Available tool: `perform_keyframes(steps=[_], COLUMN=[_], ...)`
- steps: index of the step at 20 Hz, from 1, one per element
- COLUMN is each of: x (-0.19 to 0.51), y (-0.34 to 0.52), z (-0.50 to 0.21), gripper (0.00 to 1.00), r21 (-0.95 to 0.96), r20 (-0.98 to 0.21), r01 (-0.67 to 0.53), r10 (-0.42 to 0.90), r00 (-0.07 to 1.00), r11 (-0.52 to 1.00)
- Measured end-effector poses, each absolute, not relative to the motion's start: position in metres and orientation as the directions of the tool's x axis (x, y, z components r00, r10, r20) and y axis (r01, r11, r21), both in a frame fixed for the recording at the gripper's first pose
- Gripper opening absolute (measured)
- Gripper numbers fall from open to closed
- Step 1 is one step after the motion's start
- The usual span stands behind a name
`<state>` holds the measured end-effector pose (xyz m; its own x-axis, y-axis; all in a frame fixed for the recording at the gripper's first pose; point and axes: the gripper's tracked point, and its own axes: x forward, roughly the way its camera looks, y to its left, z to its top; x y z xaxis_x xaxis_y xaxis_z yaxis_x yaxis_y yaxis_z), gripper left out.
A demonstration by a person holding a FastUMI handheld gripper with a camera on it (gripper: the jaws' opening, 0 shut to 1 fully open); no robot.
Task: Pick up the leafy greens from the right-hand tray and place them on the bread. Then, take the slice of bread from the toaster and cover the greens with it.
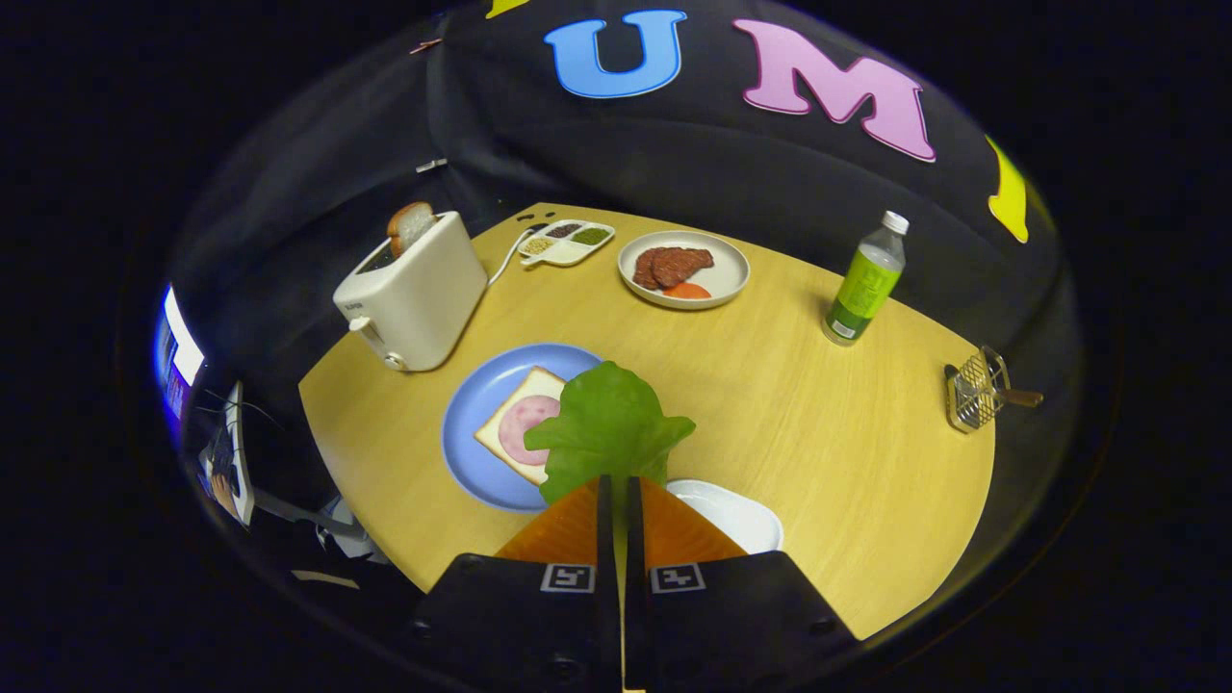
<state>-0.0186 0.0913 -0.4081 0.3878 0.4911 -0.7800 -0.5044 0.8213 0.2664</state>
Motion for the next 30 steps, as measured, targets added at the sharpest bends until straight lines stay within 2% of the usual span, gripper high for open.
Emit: perform_keyframes(steps=[7,13,14,15,18,24,30], x=[-0.006,0.0,0.001,0.004,0.011,0.028,0.058], y=[0.18,0.195,0.196,0.196,0.193,0.204,0.281], z=[-0.413,-0.444,-0.448,-0.447,-0.44,-0.397,-0.312], gripper=[0.06,0.07,0.22,0.3,0.45,0.47,0.46], r21=[0.28,0.22,0.218,0.215,0.214,0.224,0.261], r20=[-0.783,-0.834,-0.838,-0.836,-0.826,-0.776,-0.657], r01=[-0.556,-0.562,-0.554,-0.547,-0.53,-0.533,-0.607], r10=[0.521,0.453,0.445,0.442,0.442,0.48,0.599], r00=[0.339,0.316,0.315,0.325,0.351,0.409,0.458], r11=[0.783,0.798,0.803,0.809,0.821,0.816,0.751])
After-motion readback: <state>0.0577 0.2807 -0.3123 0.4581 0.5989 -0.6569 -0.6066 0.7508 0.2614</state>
